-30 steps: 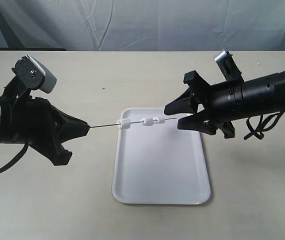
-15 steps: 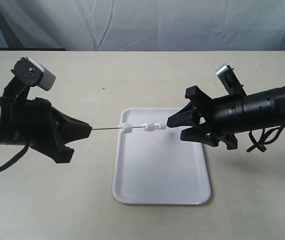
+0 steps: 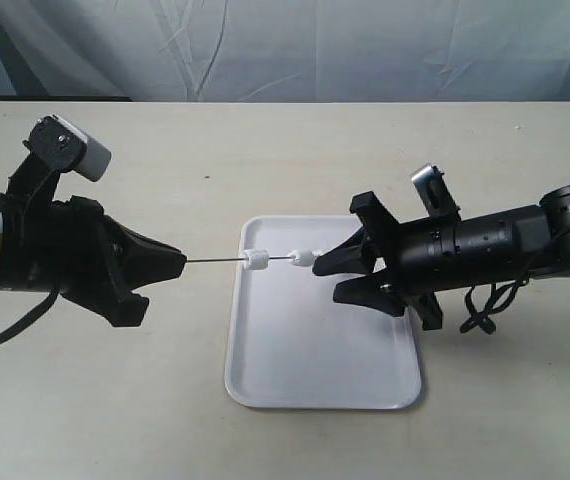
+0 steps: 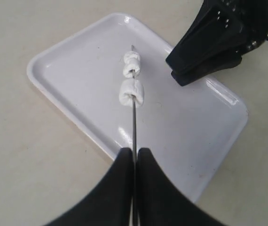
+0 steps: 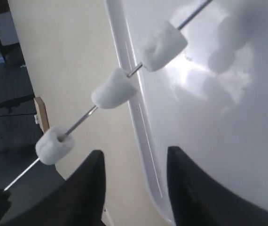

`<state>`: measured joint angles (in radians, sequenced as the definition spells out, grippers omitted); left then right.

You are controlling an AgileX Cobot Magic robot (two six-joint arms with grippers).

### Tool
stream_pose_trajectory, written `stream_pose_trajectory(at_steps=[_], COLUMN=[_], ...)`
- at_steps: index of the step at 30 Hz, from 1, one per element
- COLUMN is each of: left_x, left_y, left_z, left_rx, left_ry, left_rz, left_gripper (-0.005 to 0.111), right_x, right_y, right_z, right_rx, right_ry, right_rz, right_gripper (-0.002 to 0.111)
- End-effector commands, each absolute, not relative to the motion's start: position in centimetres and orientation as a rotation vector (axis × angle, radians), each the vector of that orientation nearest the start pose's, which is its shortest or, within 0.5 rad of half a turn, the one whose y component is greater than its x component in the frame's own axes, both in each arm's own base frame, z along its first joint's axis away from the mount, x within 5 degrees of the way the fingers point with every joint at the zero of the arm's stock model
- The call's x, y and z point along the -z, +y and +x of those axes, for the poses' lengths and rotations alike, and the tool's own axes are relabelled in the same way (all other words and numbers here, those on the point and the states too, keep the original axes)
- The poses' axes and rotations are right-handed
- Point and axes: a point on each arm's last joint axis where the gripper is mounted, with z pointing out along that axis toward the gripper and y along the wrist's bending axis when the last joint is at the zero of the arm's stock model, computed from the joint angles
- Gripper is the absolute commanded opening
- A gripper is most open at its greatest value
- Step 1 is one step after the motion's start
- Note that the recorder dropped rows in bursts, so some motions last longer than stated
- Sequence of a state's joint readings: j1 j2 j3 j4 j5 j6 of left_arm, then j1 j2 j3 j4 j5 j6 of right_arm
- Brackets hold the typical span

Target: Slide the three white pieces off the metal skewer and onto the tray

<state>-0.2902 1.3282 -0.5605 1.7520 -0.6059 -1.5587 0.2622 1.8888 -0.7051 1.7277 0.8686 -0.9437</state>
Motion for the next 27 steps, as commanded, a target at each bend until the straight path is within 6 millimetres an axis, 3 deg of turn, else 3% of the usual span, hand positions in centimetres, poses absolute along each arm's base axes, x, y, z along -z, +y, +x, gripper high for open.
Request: stream_pose_trajectory(at_steps=[1, 12, 27], left_x=[-21.3, -21.5, -21.7], left_y=[-11.5, -11.9, -12.4], left_z=[20.5, 20.0, 19.3], left_rx=[0.734, 0.819, 0.932], left_ry=[2.137, 2.114, 2.087], left_rz=[0.871, 0.918, 0.967], left_gripper=[0.0, 0.0, 0.0], right_x=[-11.2, -11.9, -11.8], right_y=[14.9, 15.2, 15.2], right_z=[27.1, 28.5, 28.7], right_rx=[-1.503, -1.494, -1.458], right_ry=[2.653, 2.611, 2.613], right_rz=[0.372, 0.341, 0.349], right_gripper=[0.033, 0.033, 0.033])
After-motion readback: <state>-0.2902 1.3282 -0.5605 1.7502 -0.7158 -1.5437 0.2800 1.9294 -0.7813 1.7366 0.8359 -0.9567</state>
